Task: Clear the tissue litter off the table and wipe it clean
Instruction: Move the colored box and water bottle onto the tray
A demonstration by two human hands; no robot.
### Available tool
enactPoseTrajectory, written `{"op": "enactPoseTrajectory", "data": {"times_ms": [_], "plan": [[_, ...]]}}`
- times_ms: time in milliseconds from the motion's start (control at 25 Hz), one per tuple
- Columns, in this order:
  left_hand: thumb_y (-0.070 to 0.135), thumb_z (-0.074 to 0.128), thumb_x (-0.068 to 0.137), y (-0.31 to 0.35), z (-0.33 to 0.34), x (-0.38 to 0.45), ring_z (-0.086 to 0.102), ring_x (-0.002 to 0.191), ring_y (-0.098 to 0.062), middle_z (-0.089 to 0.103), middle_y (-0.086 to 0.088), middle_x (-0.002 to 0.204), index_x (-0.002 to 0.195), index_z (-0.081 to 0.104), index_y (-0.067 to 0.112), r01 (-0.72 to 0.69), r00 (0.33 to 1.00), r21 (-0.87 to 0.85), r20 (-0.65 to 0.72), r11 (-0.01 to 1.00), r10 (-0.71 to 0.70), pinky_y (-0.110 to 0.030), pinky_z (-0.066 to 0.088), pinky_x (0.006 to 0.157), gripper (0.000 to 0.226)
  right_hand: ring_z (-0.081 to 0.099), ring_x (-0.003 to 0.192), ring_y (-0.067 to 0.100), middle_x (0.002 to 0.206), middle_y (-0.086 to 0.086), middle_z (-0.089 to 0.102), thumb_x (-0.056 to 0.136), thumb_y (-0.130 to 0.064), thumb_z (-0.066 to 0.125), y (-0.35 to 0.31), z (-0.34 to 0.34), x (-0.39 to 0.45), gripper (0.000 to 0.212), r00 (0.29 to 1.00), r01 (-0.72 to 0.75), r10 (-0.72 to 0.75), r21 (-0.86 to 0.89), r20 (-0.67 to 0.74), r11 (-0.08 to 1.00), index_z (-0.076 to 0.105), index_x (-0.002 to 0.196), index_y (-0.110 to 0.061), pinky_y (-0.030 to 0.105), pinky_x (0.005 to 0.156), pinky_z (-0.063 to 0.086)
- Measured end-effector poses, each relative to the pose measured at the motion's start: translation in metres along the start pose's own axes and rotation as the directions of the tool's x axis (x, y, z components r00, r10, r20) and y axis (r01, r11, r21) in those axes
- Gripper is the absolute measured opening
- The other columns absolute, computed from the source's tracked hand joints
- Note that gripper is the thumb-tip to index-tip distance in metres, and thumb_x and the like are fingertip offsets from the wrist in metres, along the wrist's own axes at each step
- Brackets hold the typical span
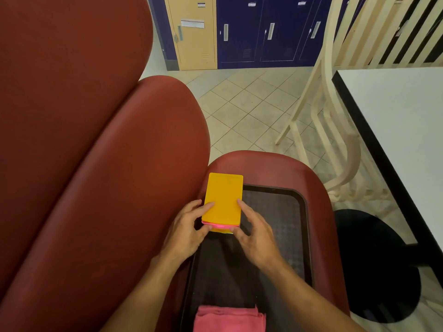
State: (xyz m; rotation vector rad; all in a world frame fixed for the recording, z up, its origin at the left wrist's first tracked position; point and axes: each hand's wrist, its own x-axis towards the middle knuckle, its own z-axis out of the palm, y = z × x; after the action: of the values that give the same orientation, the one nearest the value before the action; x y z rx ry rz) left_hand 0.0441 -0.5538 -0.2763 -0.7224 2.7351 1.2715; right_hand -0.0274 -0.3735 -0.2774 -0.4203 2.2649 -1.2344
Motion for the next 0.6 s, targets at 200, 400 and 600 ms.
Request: {"op": "enactPoseTrajectory", "data": {"times_ms": [200, 400, 600], "plan": [[0.009, 0.077, 0.079, -0.001, 0.003, -0.003, 0.041, 0.131, -0.011, 0.044, 0.006, 0.141, 0.137, 0.048, 0.038, -0.01, 1.0, -0.049, -0.024, 0.999, 0.009, -0.027, 0.037, 0.109, 0.071, 0.041, 0.133, 0.013, 0.145, -0.007, 0.042, 0.084, -0.023, 0.072, 0.003, 0.001, 0.003, 0.08, 1.0, -0.016, 0.016, 0.0, -0.011, 1.0, 0.025, 0.145, -0.045, 0.037, 0.107, 0.042], [0.002, 0.08, 0.073, -0.011, 0.013, -0.004, 0.044, 0.13, -0.011, 0.041, 0.007, 0.145, 0.152, 0.019, 0.034, 0.187, 0.982, -0.084, 0.043, 0.979, -0.184, -0.036, 0.043, 0.107, 0.104, 0.034, 0.139, 0.017, 0.151, -0.003, 0.034, 0.08, -0.011, 0.075, 0.014, 0.005, 0.001, 0.097, 0.983, -0.185, 0.185, 0.012, 0.009, 0.983, 0.013, 0.15, -0.037, 0.043, 0.109, 0.041], [0.011, 0.073, 0.082, -0.024, 0.029, -0.001, 0.058, 0.111, -0.01, 0.064, 0.007, 0.121, 0.134, 0.054, 0.031, 0.182, 0.983, -0.107, 0.001, 0.977, -0.183, -0.03, 0.049, 0.095, 0.059, 0.048, 0.128, 0.012, 0.136, -0.01, 0.054, 0.085, -0.022, 0.07, 0.027, 0.015, 0.011, 0.056, 0.99, -0.141, 0.143, -0.073, 0.017, 0.987, 0.049, 0.135, -0.034, 0.032, 0.102, 0.044]]}}
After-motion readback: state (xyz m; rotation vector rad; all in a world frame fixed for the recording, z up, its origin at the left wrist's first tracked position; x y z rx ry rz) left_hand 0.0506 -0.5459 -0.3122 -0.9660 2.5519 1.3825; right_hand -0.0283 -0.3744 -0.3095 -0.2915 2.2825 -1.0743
